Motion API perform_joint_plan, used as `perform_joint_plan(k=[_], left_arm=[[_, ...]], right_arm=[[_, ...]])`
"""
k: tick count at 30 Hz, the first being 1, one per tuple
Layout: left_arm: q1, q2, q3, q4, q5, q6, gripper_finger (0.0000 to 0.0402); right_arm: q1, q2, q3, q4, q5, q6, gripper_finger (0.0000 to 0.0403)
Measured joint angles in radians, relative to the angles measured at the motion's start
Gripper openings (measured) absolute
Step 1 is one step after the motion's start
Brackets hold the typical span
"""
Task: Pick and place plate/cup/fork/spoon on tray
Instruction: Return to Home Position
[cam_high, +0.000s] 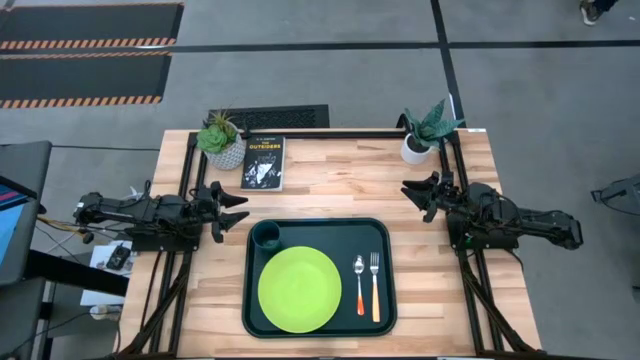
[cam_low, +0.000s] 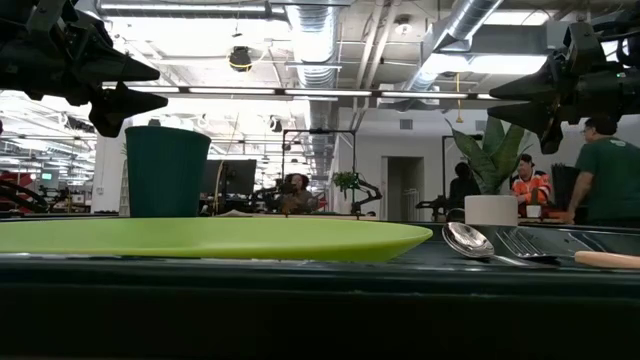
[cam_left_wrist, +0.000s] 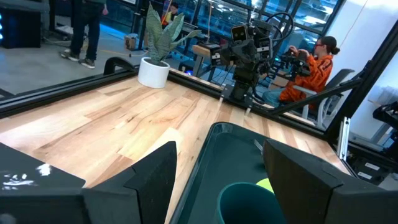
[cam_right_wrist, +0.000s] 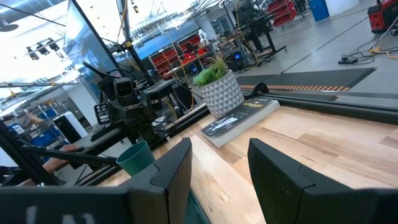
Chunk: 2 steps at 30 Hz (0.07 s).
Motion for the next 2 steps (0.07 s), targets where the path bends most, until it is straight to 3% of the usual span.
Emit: perform_joint_plan(k=[2], left_arm=[[0.0, 0.0, 0.0, 0.0, 0.0, 0.0, 0.0229]], right_arm=[[0.0, 0.0, 0.0, 0.0, 0.0, 0.0, 0.018]])
